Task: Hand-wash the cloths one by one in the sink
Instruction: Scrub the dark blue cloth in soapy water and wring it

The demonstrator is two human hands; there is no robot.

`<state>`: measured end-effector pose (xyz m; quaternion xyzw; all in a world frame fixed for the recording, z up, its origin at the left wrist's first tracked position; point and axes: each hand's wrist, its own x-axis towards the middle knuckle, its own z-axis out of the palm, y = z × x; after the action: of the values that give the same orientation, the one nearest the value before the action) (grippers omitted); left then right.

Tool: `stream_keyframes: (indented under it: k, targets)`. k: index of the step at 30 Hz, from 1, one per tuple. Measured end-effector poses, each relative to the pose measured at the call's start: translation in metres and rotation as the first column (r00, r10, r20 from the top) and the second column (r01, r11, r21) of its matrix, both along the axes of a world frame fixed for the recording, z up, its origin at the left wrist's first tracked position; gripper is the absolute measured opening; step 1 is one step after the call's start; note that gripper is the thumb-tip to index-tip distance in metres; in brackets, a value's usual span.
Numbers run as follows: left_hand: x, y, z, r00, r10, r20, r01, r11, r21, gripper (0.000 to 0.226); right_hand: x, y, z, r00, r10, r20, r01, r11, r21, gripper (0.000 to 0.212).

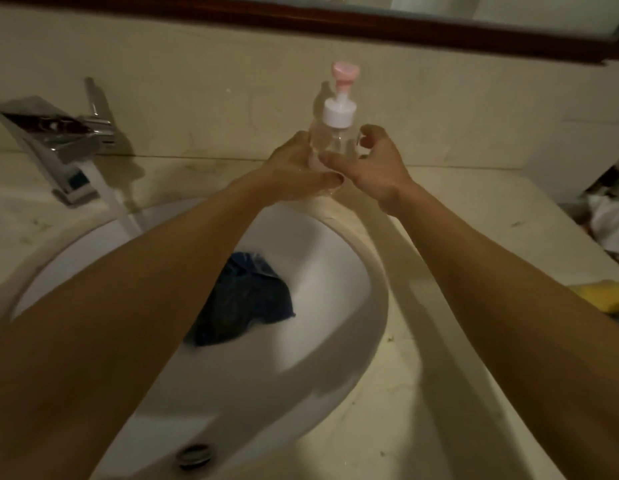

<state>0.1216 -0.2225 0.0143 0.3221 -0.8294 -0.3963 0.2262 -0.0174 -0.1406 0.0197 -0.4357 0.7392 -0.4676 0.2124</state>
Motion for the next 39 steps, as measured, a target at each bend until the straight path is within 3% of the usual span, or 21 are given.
stream_keyframes:
  k: [3,5,7,9,13,16,18,21,24,27,33,39]
  targets:
    - [-0.007,-0.004,-0.009,0.995,0.082,-0.053,-0.08,0.996,0.045,0.069,0.001,-0.01,-0.007,0.997,-0.021,-0.075,0.018,0.999,-0.045,0.072]
    - [-0.003,-0.001,-0.008,0.993,0.083,-0.083,-0.079,0.996,0.045,0.066,0.005,-0.009,-0.006,0.993,-0.032,-0.111,0.027,0.998,-0.052,0.059]
    - [0.007,0.006,-0.005,0.994,0.021,-0.111,-0.018,0.999,0.031,0.046,0.012,-0.001,-0.003,0.995,-0.005,-0.101,0.0,0.999,-0.045,0.054]
    - [0.021,0.019,-0.007,0.987,-0.021,-0.157,0.028,0.999,0.043,0.031,0.025,0.01,0.001,0.998,0.032,-0.062,-0.033,0.999,-0.02,0.06]
    - [0.055,0.051,-0.019,0.975,0.068,-0.213,-0.018,0.973,0.229,0.043,0.058,0.033,0.0,0.994,0.077,-0.076,-0.074,0.996,0.043,0.065]
    - [0.084,0.082,-0.032,0.98,0.1,-0.175,-0.045,0.955,0.295,0.035,0.086,0.054,-0.009,0.974,0.135,-0.181,-0.128,0.991,0.05,0.105]
    - [0.105,0.094,-0.045,0.99,0.093,-0.109,-0.058,0.955,0.291,0.036,0.103,0.064,-0.019,0.946,0.216,-0.243,-0.214,0.976,0.035,0.116]
    - [0.139,0.103,-0.064,0.997,0.017,-0.073,0.009,0.94,0.342,0.032,0.123,0.071,-0.033,0.917,0.337,-0.212,-0.327,0.942,0.081,0.11]
    - [0.161,0.106,-0.08,0.999,0.005,-0.051,0.012,0.945,0.326,0.045,0.139,0.067,-0.046,0.894,0.383,-0.232,-0.372,0.924,0.092,0.1]
    - [0.168,0.102,-0.089,1.0,0.019,-0.016,-0.012,0.934,0.357,0.055,0.147,0.059,-0.051,0.895,0.385,-0.227,-0.371,0.923,0.105,0.085]
    - [0.17,0.094,-0.099,1.0,0.0,-0.018,0.007,0.932,0.362,0.054,0.149,0.049,-0.062,0.895,0.397,-0.206,-0.37,0.916,0.156,0.083]
    - [0.172,0.089,-0.1,0.998,-0.025,-0.05,0.044,0.897,0.441,0.049,0.149,0.042,-0.064,0.895,0.433,-0.108,-0.413,0.895,0.171,0.066]
